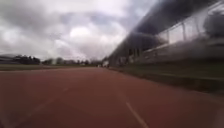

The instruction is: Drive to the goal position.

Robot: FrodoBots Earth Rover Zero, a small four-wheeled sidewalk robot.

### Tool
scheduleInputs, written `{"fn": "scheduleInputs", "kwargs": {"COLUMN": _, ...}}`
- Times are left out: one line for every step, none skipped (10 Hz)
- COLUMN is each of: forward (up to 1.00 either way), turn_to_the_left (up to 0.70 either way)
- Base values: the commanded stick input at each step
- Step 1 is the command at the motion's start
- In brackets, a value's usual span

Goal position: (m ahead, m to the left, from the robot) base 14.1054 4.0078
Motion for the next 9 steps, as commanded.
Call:
{"fn": "scheduleInputs", "kwargs": {"forward": 0.7, "turn_to_the_left": 0.01}}
{"fn": "scheduleInputs", "kwargs": {"forward": 0.7, "turn_to_the_left": 0.01}}
{"fn": "scheduleInputs", "kwargs": {"forward": 0.7, "turn_to_the_left": 0.01}}
{"fn": "scheduleInputs", "kwargs": {"forward": 0.7, "turn_to_the_left": 0.01}}
{"fn": "scheduleInputs", "kwargs": {"forward": 0.7, "turn_to_the_left": 0.01}}
{"fn": "scheduleInputs", "kwargs": {"forward": 0.7, "turn_to_the_left": 0.01}}
{"fn": "scheduleInputs", "kwargs": {"forward": 0.7, "turn_to_the_left": 0.01}}
{"fn": "scheduleInputs", "kwargs": {"forward": 0.7, "turn_to_the_left": 0.01}}
{"fn": "scheduleInputs", "kwargs": {"forward": 0.7, "turn_to_the_left": 0.01}}
